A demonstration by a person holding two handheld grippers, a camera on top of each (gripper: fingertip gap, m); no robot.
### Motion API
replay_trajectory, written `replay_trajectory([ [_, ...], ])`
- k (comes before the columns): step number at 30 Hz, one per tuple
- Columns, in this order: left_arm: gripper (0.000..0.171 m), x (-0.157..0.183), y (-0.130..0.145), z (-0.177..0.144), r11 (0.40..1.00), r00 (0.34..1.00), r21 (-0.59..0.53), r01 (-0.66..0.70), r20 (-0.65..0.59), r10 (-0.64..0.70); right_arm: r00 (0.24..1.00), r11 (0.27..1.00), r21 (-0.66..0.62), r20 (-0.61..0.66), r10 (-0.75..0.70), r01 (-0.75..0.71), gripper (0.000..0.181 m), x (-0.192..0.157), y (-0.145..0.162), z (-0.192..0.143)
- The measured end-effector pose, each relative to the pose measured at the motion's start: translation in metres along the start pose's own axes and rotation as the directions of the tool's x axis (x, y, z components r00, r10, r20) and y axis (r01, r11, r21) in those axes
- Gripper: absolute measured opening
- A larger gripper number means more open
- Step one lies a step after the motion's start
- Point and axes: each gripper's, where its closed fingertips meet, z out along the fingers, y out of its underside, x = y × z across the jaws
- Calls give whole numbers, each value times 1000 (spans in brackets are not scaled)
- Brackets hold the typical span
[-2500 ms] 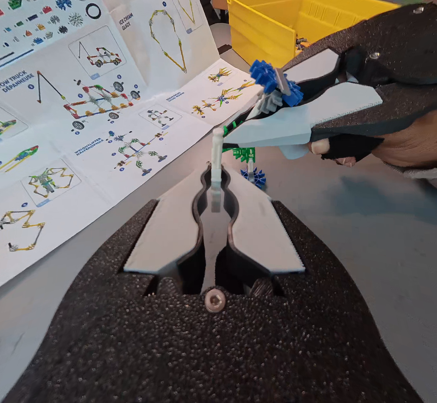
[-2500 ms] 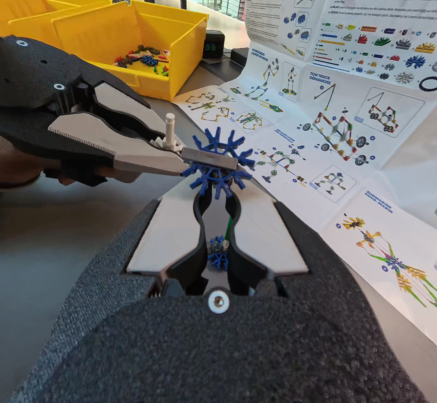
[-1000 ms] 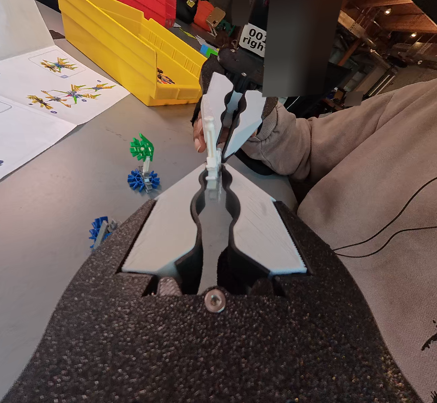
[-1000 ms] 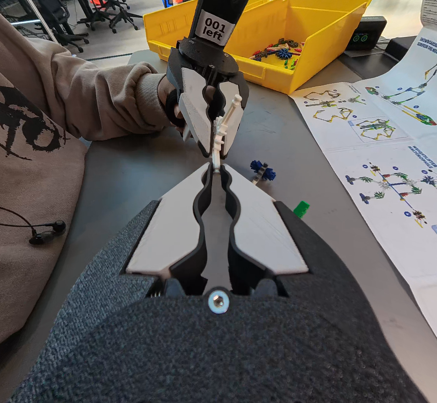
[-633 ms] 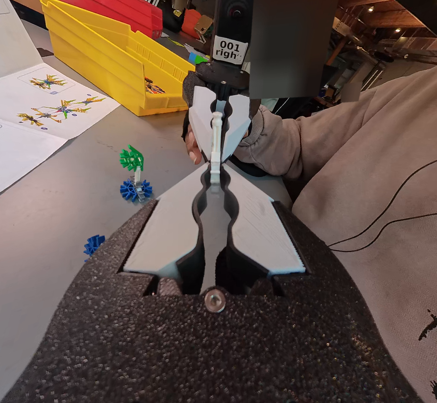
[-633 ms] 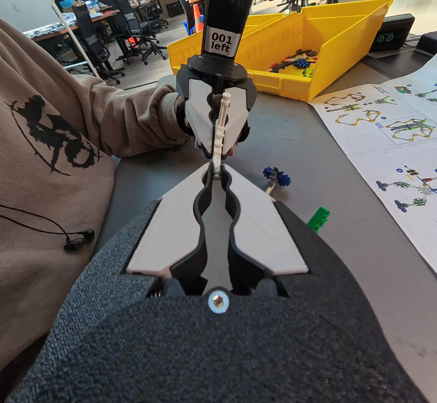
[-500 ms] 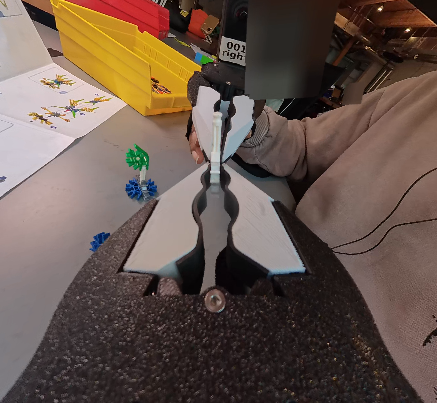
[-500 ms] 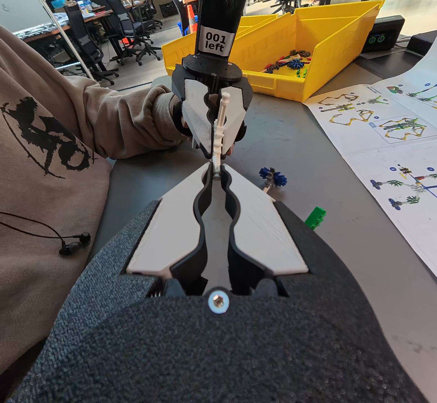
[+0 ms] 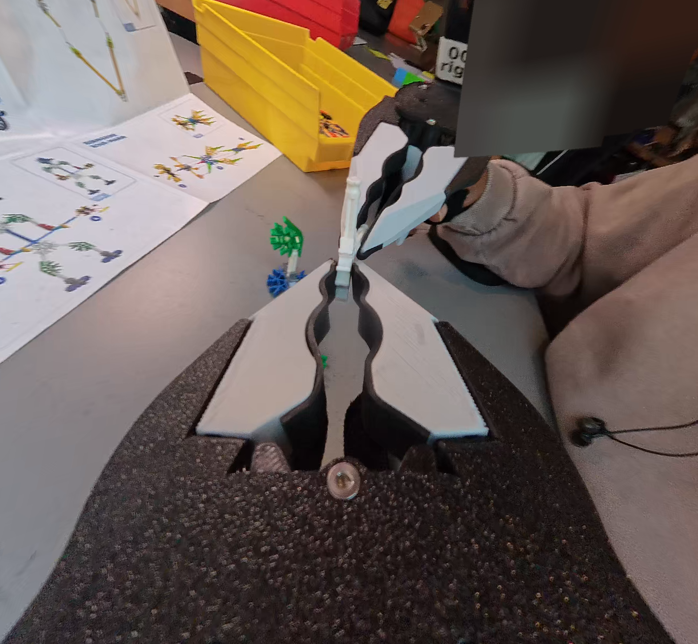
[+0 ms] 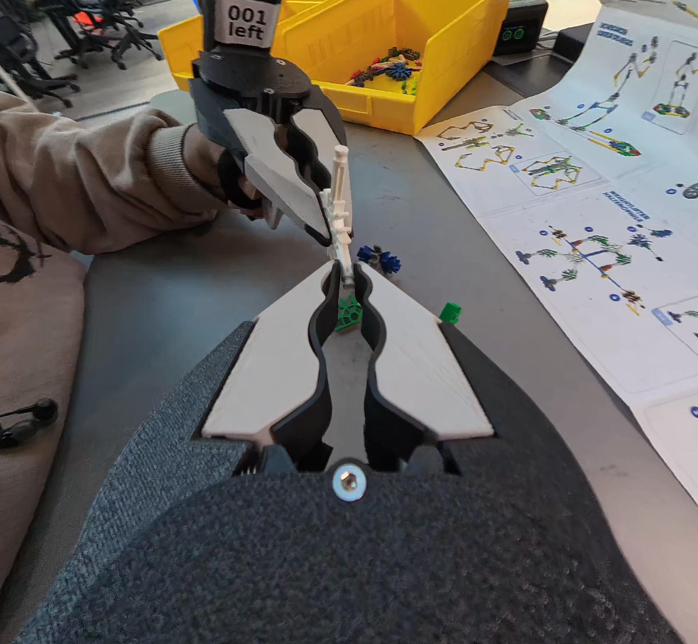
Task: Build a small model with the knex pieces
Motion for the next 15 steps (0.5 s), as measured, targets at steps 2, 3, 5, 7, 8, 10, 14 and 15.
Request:
replay_trajectory([
  [2,8,-15,1,-1,998,989,-23,-65,135,68,990,999,-24,-140,-35,32,5,11,2,8],
  [3,8,-21,1,-3,997,979,-26,-75,186,79,979,999,-31,-201,-45,40,5,14,2,11],
  [5,5,-34,6,-1,994,947,-60,-88,304,103,944,996,-57,-319,-82,68,3,20,1,17],
  [7,5,-43,10,2,972,861,-146,-182,454,229,885,978,-145,-421,-197,149,3,28,6,20],
  [8,5,-45,8,2,969,837,-150,-198,488,246,870,974,-152,-442,-219,168,3,29,4,19],
  [10,5,-45,6,4,991,875,-87,-101,466,130,848,964,-178,-462,-258,196,3,32,3,17],
  [14,5,-55,18,15,996,896,-88,16,444,25,685,850,-379,-509,-522,366,3,37,9,21],
  [15,5,-56,19,19,994,916,-42,101,393,-76,647,820,-416,-508,-568,393,3,39,10,21],
])
